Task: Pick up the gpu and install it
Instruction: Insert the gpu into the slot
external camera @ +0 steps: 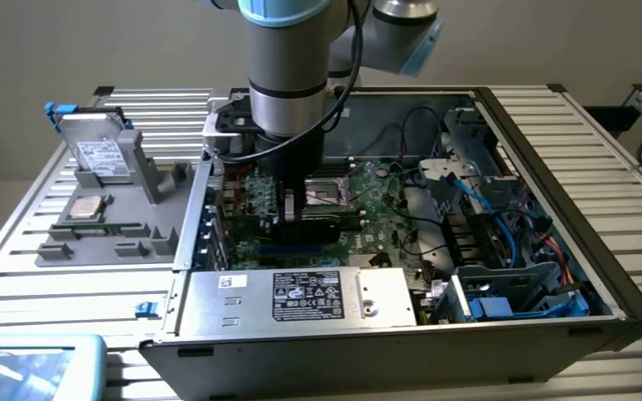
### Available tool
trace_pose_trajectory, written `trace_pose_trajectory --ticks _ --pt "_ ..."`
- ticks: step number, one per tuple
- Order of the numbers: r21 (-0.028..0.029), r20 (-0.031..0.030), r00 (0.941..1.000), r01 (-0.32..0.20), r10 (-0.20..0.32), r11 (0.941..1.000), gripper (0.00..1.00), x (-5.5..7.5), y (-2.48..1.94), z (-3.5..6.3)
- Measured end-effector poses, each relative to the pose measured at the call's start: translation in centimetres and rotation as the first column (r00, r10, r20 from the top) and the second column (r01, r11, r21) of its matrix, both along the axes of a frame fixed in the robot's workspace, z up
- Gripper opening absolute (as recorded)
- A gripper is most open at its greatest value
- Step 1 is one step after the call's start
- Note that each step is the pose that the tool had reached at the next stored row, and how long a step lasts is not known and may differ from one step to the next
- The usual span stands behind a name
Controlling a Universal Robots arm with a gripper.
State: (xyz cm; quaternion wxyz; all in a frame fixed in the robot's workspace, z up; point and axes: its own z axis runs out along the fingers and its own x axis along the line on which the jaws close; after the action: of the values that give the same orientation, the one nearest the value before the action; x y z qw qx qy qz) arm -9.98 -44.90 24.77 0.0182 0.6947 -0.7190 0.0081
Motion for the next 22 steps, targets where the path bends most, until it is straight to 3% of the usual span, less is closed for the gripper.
trace_pose_trajectory --ticks 5,22 --pt "0.0004 0.003 1.0 0.0 0.0 1.0 0.28 -0.01 0.01 -0.2" --pt "0.0001 0.0031 1.0 0.0 0.0 1.0 0.28 -0.02 -0.2 -0.19"
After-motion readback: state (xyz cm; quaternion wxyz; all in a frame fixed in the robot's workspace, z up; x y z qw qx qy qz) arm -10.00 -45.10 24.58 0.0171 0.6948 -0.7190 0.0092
